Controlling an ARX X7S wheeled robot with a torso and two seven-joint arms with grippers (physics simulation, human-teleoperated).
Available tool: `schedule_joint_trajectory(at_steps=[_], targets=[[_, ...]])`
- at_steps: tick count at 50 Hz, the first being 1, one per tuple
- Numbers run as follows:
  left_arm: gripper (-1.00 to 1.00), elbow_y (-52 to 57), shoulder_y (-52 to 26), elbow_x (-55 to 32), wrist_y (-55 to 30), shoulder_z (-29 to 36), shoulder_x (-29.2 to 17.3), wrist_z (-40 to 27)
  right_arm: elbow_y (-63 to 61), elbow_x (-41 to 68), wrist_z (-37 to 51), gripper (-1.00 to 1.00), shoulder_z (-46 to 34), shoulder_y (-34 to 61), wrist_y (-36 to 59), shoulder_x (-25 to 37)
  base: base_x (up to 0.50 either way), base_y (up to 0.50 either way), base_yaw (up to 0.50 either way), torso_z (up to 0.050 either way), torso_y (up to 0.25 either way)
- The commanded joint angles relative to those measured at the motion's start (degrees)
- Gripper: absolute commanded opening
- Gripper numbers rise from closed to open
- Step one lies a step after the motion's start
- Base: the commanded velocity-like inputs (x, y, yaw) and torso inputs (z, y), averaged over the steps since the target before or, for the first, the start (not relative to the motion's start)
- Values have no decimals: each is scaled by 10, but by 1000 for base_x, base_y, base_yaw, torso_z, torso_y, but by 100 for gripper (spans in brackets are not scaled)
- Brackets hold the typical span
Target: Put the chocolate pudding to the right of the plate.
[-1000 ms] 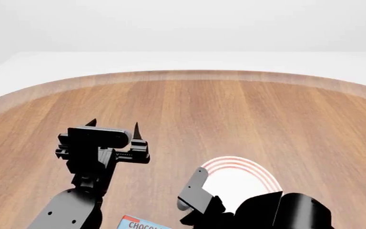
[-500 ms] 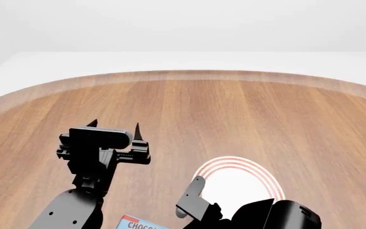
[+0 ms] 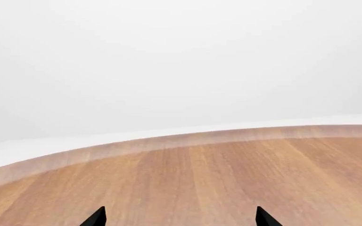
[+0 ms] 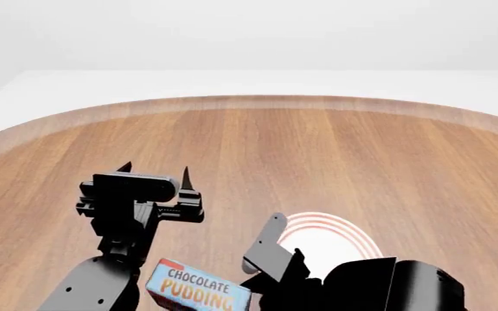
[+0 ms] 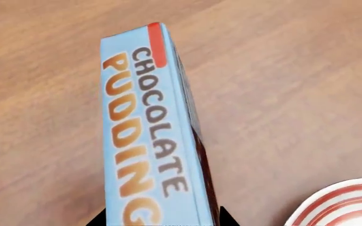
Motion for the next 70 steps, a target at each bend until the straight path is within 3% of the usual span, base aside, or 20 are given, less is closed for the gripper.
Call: schedule_joint_trajectory(at_steps=[1, 23, 36, 49, 60, 70], targets=[[100, -2, -1, -4, 3, -1, -2, -2, -29, 22, 25, -100, 33, 15, 12, 13, 0, 0, 0, 0, 0], [100, -3, 0, -10, 9, -1, -7, -5, 59, 100, 159, -100, 175, 7, 35, 74, 0, 0, 0, 0, 0], [100, 3, -1, -13, 5, 1, -10, -9, 24, 249, 295, -100, 328, -31, 41, 183, 0, 0, 0, 0, 0], [100, 0, -1, -16, 8, 2, -12, -11, 36, 336, 370, -100, 420, -104, 16, 273, 0, 0, 0, 0, 0], [100, -1, -3, -20, 7, 2, -15, -12, 82, 314, 327, -100, 502, -236, -46, 321, 0, 0, 0, 0, 0], [100, -1, -4, -21, 5, 5, -16, -15, 152, 267, 285, -100, 489, -237, -62, 317, 0, 0, 0, 0, 0]])
